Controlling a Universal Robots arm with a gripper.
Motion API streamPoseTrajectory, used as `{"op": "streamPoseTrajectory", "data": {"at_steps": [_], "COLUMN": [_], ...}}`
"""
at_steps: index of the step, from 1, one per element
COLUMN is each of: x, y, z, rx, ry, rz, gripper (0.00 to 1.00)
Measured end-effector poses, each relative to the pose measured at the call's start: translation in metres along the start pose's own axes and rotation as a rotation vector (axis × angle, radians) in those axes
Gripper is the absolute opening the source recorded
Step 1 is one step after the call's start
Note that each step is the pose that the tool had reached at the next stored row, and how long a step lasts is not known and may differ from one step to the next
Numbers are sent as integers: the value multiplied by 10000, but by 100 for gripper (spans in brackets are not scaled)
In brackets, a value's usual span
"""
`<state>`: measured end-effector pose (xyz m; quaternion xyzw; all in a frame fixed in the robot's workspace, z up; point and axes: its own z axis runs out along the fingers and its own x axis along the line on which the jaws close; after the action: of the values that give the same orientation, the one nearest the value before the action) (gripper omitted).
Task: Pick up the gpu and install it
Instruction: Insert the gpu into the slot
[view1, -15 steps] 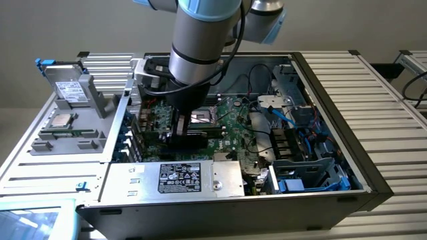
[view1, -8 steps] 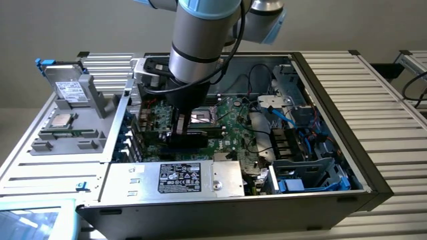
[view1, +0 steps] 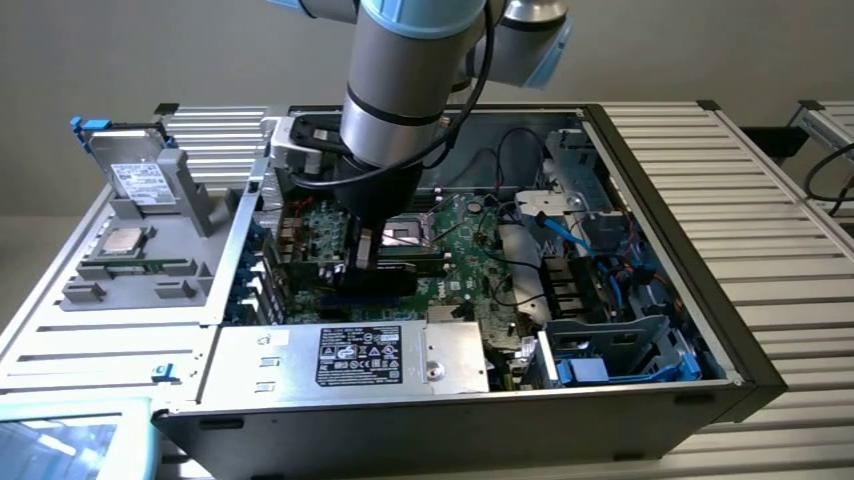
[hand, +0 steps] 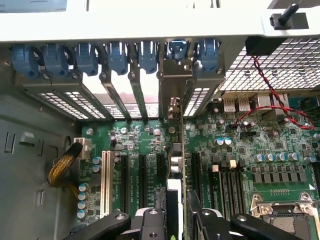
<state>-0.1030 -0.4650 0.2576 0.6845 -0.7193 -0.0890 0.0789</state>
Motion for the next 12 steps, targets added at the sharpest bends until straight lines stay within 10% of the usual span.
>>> {"op": "streamPoseTrajectory", "data": {"at_steps": [12], "x": [-20], "y": [2], "z": [-9], "rx": [0], "ry": [20], "rz": [-84], "gripper": [28]}}
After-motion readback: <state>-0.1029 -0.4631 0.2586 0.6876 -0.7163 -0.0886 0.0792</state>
